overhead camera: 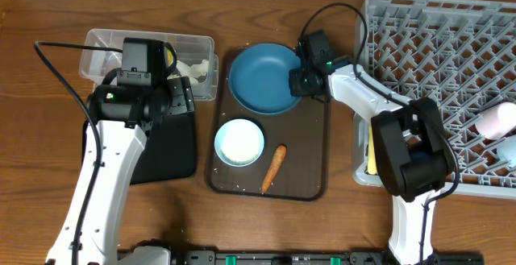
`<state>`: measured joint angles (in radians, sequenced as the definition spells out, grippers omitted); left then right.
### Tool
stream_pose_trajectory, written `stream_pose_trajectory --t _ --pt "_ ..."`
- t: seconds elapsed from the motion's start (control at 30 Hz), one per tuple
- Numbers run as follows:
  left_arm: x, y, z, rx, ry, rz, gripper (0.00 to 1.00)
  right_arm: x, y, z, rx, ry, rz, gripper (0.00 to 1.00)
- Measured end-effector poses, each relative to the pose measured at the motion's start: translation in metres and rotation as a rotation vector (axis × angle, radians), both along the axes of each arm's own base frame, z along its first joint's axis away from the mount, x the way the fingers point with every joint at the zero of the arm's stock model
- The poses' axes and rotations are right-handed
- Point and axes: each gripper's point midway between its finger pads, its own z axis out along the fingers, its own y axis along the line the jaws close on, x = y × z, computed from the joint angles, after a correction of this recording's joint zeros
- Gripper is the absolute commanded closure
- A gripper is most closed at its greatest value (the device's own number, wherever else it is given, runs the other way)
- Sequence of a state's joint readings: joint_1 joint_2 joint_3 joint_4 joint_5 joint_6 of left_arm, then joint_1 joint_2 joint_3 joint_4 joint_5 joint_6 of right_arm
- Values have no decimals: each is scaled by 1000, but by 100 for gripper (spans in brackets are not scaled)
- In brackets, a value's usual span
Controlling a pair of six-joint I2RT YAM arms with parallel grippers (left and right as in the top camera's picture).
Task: Sort waste into correct bins and load items into the dishwasher rack
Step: 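Reach the right gripper to the blue plate rim and grasp it, then lift the blue plate and carry it into the rack's right side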
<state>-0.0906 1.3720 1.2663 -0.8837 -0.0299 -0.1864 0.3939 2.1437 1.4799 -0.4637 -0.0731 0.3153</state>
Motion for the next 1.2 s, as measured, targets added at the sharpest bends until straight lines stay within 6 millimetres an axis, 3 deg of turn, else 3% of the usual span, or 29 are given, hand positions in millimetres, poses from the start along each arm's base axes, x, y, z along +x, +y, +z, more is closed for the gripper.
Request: stream_pose_trajectory --t 0.07,0.23,0.37,0.47,0.6,0.73,0.8,0.87,1.03,1.2 --pt "0 0 0 0 0 0 20 2 -3 0 -5 -6 -12 98" --pt "0 0 0 0 0 0 20 12 -12 22 18 -46 -55 99" --pt "0 0 0 0 0 0 20 20 -37 44 -2 -88 -93 99" --pt "0 0 0 0 0 0 20 26 -59 77 -12 -147 -113 99" --pt "0 0 0 0 0 0 20 28 -96 148 -41 -288 -137 99" --pt "0 0 0 0 -1 0 20 25 -159 228 -180 -490 -219 99" --pt "0 0 0 0 -1 0 20 22 -201 267 -310 -598 -281 99" --pt "0 0 0 0 -1 0 20 20 -234 292 -431 -662 -326 99" --pt "0 0 0 0 -2 0 20 12 -317 337 -768 -739 -424 99" --pt "0 0 0 0 -2 0 20 -3 -382 369 -997 -748 -493 99"
